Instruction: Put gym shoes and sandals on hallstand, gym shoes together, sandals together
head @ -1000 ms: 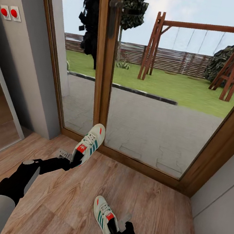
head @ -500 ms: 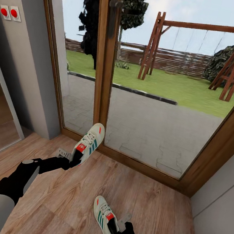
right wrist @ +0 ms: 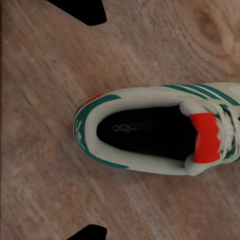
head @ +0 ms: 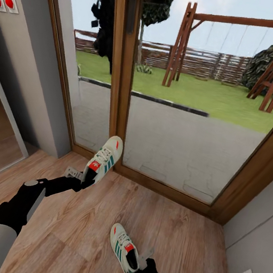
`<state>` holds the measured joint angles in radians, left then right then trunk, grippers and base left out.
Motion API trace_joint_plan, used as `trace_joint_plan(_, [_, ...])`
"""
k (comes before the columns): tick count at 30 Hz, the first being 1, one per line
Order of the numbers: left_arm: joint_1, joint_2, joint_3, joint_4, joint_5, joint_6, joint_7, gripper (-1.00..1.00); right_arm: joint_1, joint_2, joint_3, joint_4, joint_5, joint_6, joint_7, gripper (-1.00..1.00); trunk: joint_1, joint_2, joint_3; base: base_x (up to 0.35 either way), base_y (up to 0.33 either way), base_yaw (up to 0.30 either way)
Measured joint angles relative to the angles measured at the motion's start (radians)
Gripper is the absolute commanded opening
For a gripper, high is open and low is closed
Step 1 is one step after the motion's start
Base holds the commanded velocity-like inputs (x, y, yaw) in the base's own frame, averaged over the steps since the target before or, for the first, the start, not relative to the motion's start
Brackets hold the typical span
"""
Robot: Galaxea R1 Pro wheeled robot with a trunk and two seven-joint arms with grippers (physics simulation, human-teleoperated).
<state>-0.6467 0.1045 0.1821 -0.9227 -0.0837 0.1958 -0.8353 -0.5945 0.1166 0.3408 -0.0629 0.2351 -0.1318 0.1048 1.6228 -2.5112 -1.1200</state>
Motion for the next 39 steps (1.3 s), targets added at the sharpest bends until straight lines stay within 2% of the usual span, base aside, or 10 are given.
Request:
trace_joint_plan(5, [0.000, -0.001, 0.000, -0.005, 0.000, 0.000, 0.000, -1.00, 0.000, 0.000, -0.001, -0.009, 0.000, 0.000, -0.005, 1.00, 0.002, -0.001, -0.026, 0.000, 0.000, 0.000])
trace_joint_plan(15, [0.000, -0.003, -0.001, -0.005, 0.001, 0.000, 0.000, -1.00, -0.001, 0.000, -0.006, -0.165, -0.005, 0.000, -0.009, 1.00, 0.002, -0.001, -0.030, 0.000, 0.000, 0.000])
trace_joint_plan(16, [0.000, -0.003, -0.002, -0.005, 0.001, 0.000, 0.000, -1.00, -0.003, 0.000, -0.008, -0.214, -0.006, 0.000, -0.009, 1.00, 0.002, -0.001, -0.031, 0.000, 0.000, 0.000])
trace_joint_plan(21, [0.000, -0.003, -0.002, -0.005, 0.000, 0.000, 0.000, -1.00, -0.003, 0.000, -0.009, -0.225, -0.007, 0.000, -0.009, 1.00, 0.004, -0.002, -0.054, 0.000, 0.000, 0.000])
trace_joint_plan(24, [0.000, -0.003, -0.001, -0.005, 0.001, 0.000, 0.000, -1.00, -0.003, 0.000, -0.013, -0.227, -0.009, 0.000, -0.009, 1.00, 0.004, -0.002, -0.054, 0.000, 0.000, 0.000])
trace_joint_plan(26, [0.000, -0.003, -0.001, -0.005, 0.001, 0.000, 0.000, -1.00, -0.003, 0.000, -0.029, -0.227, -0.009, 0.000, -0.008, 1.00, 0.004, -0.002, -0.055, 0.000, 0.000, 0.000])
trace_joint_plan(30, [0.000, -0.003, -0.001, -0.005, 0.001, 0.000, 0.000, -1.00, -0.003, 0.000, -0.126, -0.225, -0.007, 0.000, -0.004, 1.00, 0.004, -0.002, -0.055, 0.000, 0.000, 0.000])
trace_joint_plan(33, [0.000, -0.003, -0.002, -0.005, 0.000, 0.000, 0.000, -1.00, -0.003, 0.000, -0.159, -0.224, -0.007, 0.000, -0.003, 1.00, 0.005, -0.003, -0.066, 0.000, 0.000, 0.000])
trace_joint_plan(39, [0.000, -0.003, -0.002, -0.005, 0.000, 0.000, 0.000, -1.00, -0.003, 0.000, -0.168, -0.219, -0.007, 0.000, -0.003, 1.00, 0.008, -0.004, -0.098, 0.000, 0.000, 0.000])
